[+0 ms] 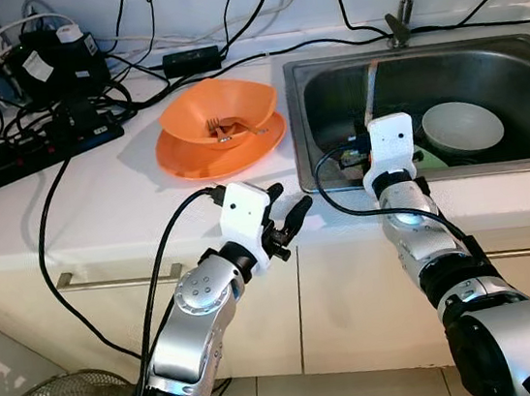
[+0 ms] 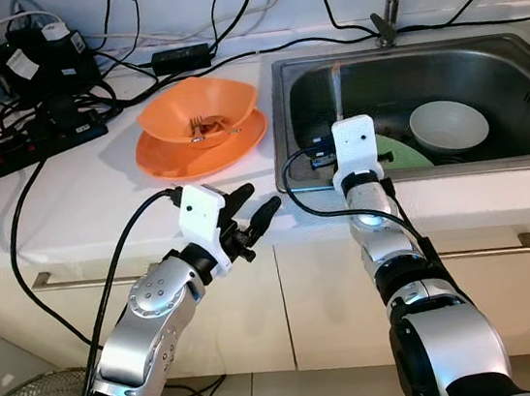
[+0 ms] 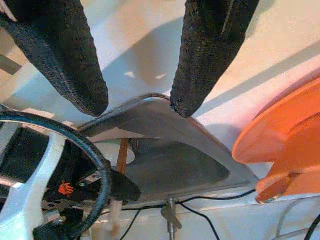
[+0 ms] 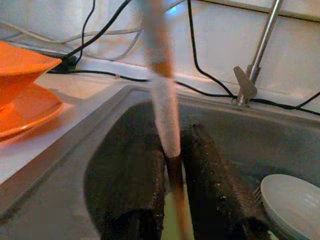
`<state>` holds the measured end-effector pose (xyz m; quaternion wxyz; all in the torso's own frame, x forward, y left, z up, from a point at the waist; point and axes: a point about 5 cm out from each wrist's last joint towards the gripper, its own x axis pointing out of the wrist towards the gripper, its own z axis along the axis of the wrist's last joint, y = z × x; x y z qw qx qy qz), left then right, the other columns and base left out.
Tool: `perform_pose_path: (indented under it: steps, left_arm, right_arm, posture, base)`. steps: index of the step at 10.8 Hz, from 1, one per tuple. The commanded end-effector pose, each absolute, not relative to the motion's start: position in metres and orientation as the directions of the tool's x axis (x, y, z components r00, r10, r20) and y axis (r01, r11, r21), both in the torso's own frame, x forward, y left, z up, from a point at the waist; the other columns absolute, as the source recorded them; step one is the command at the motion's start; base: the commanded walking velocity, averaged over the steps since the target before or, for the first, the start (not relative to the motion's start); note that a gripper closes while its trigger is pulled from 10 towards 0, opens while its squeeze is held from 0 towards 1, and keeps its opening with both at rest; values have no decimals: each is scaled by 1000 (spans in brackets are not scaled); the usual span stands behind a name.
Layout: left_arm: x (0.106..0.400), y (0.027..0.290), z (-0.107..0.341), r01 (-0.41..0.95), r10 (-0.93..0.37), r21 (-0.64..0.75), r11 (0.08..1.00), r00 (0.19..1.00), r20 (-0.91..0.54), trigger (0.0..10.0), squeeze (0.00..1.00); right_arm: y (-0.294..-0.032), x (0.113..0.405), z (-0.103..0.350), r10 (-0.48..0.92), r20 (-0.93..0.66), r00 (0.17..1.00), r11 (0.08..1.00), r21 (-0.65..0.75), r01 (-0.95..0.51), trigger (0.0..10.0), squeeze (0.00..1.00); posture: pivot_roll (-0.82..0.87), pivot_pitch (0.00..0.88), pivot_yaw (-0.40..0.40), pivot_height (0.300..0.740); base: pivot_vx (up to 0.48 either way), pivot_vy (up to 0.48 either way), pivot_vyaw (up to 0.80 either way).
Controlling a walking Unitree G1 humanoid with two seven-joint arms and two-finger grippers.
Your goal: Kitchen organization
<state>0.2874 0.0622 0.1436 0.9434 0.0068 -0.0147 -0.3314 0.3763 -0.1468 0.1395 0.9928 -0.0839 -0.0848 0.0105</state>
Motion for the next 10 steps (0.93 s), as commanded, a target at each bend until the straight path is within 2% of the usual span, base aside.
perform_pose_path:
  steps: [1,4,5,7,8,9,10]
  left_arm:
    - [286,64,141,617,-617,31,786,786,14,10000,0]
    - [286,63,140,620,-621,32,784,784,12,10000,0]
    - [286,62,140,621,-621,33,783,783,11,10000,0]
    - [286,62,140,621,-622,38,783,783,12,10000,0]
    - [286,62,140,620,-620,39,784,784,12,10000,0]
    - [287,62,141,617,-618,40,786,786,14,10000,0]
    - [287,62,141,617,-618,40,786,786,15,10000,0]
  right_arm:
    - [-145,376,139,44,167,985,986,-169,-16,10000,1000]
    - [-144,377,140,43,168,985,985,-174,-13,10000,992]
    - [-145,377,140,38,170,985,984,-178,-7,10000,0]
    - [-148,378,142,24,179,983,985,-174,7,10000,0]
    - [-149,378,143,21,186,982,985,-170,11,10000,1000]
    - [-151,378,144,15,187,982,983,-182,19,10000,682]
    - [-152,379,145,8,186,983,982,-187,28,10000,0]
  posture:
    - [125,0,27,740]
    - [124,0,28,740]
    - [120,0,29,740]
    - [120,0,27,740]
    - [120,0,27,740]
    - [118,0,27,740]
    - [117,0,27,740]
  base:
    - [0,0,0]
    - [0,0,0]
    - [0,0,0]
    - [0,0,0]
    - [0,0,0]
    - [0,0,0]
    - [0,0,0]
